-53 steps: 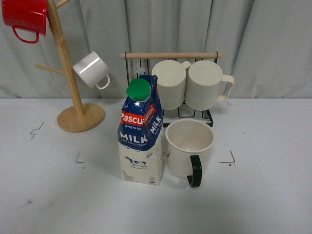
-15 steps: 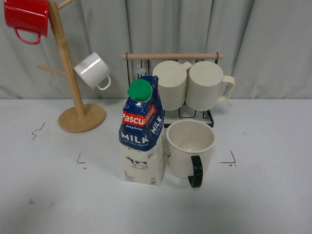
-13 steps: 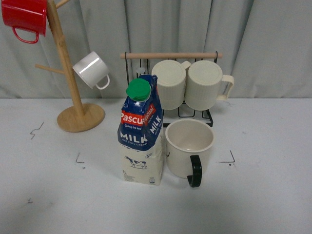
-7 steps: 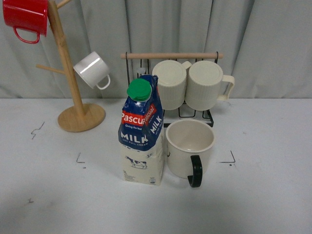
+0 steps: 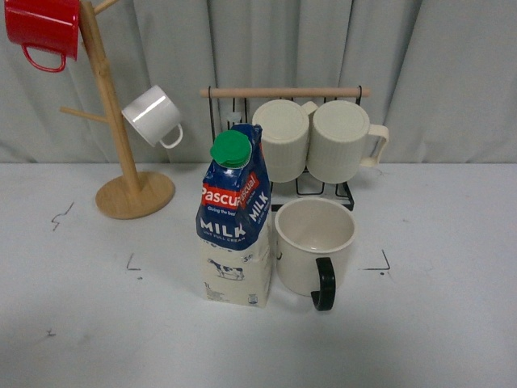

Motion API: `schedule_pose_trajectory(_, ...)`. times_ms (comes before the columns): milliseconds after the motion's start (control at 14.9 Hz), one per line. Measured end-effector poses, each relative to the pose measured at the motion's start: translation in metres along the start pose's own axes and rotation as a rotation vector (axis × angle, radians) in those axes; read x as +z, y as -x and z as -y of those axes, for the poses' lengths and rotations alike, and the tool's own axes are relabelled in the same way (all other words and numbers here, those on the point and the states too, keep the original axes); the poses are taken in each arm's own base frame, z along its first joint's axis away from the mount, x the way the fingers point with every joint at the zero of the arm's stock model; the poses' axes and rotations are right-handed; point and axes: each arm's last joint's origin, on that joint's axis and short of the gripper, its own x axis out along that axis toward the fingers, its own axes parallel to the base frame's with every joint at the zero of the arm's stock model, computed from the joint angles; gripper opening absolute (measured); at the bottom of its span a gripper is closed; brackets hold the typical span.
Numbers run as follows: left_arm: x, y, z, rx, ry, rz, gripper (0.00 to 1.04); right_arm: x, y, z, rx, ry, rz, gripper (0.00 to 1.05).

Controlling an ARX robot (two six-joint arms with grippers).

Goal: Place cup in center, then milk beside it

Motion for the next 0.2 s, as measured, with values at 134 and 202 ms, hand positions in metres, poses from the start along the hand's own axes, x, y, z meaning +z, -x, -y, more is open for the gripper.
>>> schedule_pose_trajectory(134,0.0,0.0,0.0,0.0,0.0,0.0,0.98,0.0,0.0,0.0,0.0,0.0,0.0,0.98)
schedule_pose_trajectory(202,0.0,0.0,0.0,0.0,0.0,0.0,0.98,0.0,0.0,0.0,0.0,0.0,0.0,0.98)
